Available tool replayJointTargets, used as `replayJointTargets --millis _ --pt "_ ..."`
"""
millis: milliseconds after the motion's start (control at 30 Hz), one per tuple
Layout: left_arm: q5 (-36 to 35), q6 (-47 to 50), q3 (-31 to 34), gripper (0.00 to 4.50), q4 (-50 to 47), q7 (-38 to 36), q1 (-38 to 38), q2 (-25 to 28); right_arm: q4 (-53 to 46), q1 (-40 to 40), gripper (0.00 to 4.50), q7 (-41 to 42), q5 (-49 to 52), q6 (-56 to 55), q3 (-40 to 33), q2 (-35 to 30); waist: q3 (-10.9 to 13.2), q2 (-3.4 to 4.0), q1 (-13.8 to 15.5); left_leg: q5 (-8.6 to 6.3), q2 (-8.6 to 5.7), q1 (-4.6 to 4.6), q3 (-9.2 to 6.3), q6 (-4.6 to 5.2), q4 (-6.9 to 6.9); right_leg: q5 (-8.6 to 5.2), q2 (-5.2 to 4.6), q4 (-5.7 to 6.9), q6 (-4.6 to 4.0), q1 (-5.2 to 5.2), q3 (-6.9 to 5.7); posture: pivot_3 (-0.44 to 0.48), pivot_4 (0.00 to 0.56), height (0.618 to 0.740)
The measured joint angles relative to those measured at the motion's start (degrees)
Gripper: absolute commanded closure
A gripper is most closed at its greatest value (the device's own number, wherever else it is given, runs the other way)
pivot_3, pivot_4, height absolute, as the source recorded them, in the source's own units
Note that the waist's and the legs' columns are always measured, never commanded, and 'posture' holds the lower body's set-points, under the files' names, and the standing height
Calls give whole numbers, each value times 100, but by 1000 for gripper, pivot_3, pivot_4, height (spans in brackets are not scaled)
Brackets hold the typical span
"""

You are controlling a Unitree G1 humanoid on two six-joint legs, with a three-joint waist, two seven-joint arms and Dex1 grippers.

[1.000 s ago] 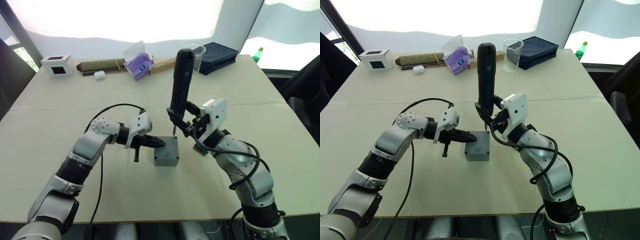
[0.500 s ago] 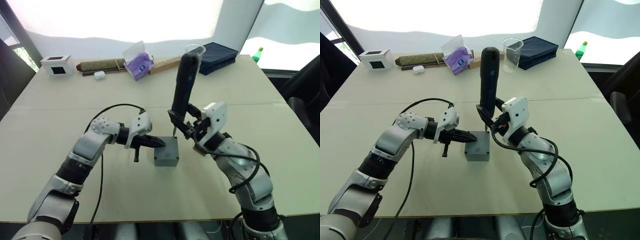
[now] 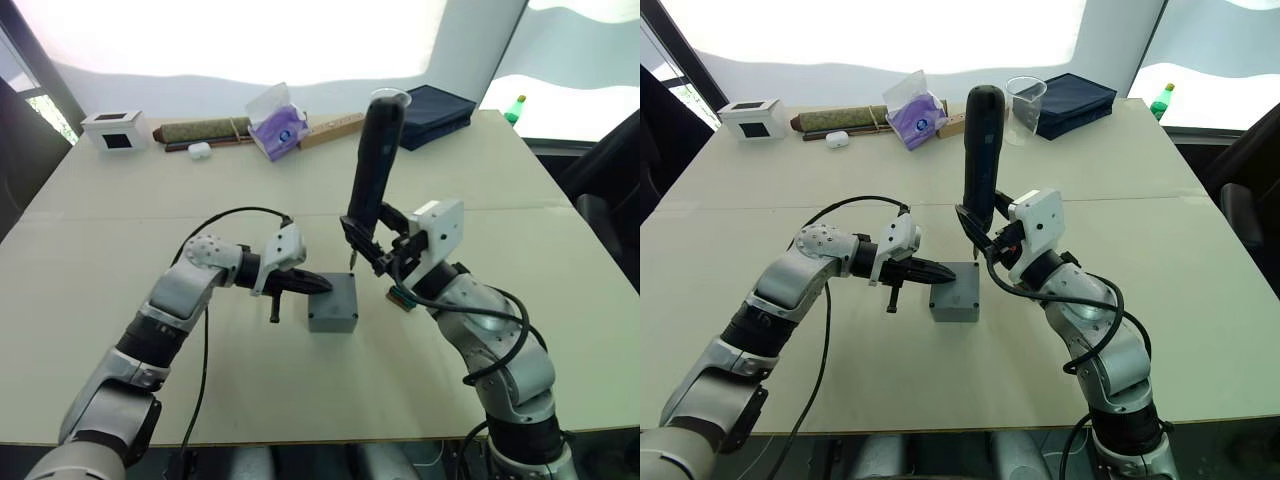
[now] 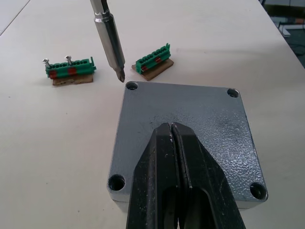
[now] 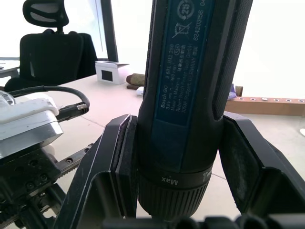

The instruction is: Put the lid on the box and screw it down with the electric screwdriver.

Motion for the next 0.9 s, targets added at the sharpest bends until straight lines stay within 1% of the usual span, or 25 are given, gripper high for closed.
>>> replayJointTargets --millis 900 --pt "52 -49 -2 4500 61 -3 -29 -40 28 200 2397 141 -262 -195 105 -84 0 0 1 0 0 3 -1 0 2 0 0 0 0 6 -1 0 150 740"
